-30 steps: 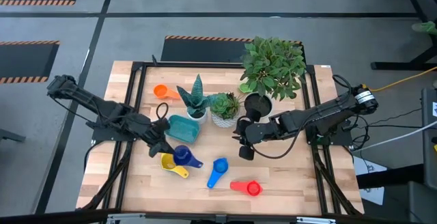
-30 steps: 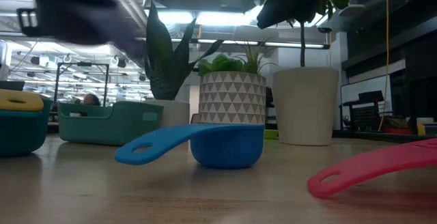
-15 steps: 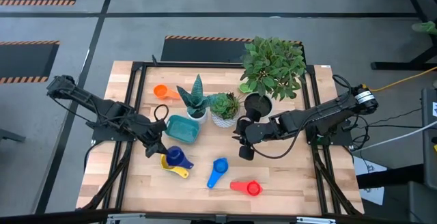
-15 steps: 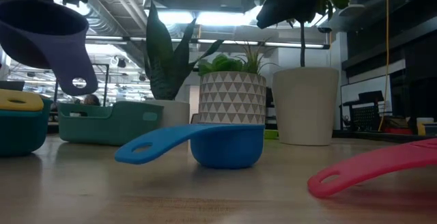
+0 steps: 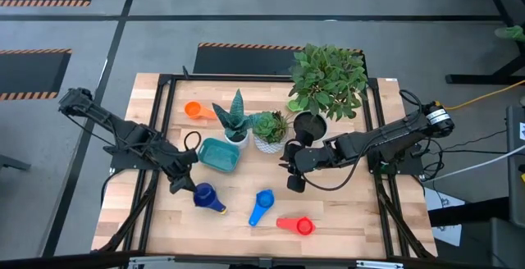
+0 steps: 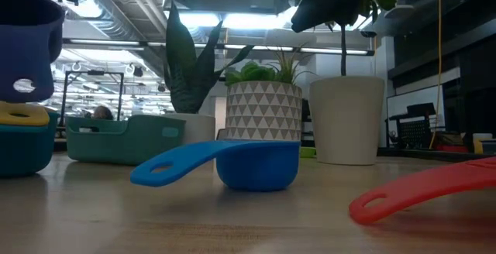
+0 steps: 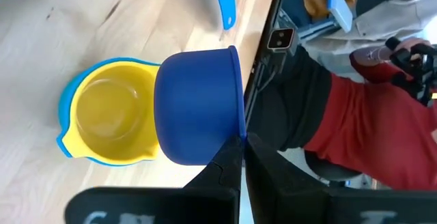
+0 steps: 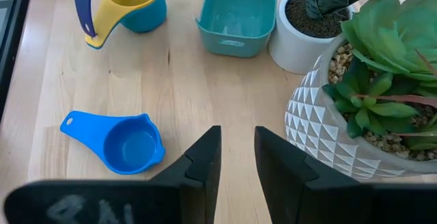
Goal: Nest measuring cups in basket
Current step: Stack the violet measuring cup into the yellow measuring cup
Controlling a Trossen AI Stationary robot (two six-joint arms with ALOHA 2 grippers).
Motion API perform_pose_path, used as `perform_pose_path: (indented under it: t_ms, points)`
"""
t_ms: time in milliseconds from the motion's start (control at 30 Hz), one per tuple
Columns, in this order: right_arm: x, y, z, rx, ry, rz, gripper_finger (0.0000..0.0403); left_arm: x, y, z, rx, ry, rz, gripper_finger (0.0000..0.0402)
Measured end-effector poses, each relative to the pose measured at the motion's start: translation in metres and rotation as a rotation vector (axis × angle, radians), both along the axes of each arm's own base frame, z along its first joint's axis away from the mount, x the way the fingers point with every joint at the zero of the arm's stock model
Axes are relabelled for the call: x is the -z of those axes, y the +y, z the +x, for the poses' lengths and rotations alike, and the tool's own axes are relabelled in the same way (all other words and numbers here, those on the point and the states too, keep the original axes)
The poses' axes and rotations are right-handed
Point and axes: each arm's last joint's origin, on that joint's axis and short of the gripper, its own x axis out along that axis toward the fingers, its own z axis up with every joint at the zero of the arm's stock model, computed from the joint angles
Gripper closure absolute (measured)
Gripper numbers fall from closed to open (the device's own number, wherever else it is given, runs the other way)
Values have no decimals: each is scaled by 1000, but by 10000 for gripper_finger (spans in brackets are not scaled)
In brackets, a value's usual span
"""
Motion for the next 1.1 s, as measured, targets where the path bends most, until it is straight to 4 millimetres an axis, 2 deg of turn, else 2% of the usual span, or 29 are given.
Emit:
perform_pose_path:
  t_ms: [800, 1100]
  points:
    - [0, 0, 0, 0, -1, 0, 309, 3, -3, 1, -3, 15, 20, 383]
    - [0, 0, 0, 0, -2, 0, 309, 4, -1, 1, -29, 16, 41, 345]
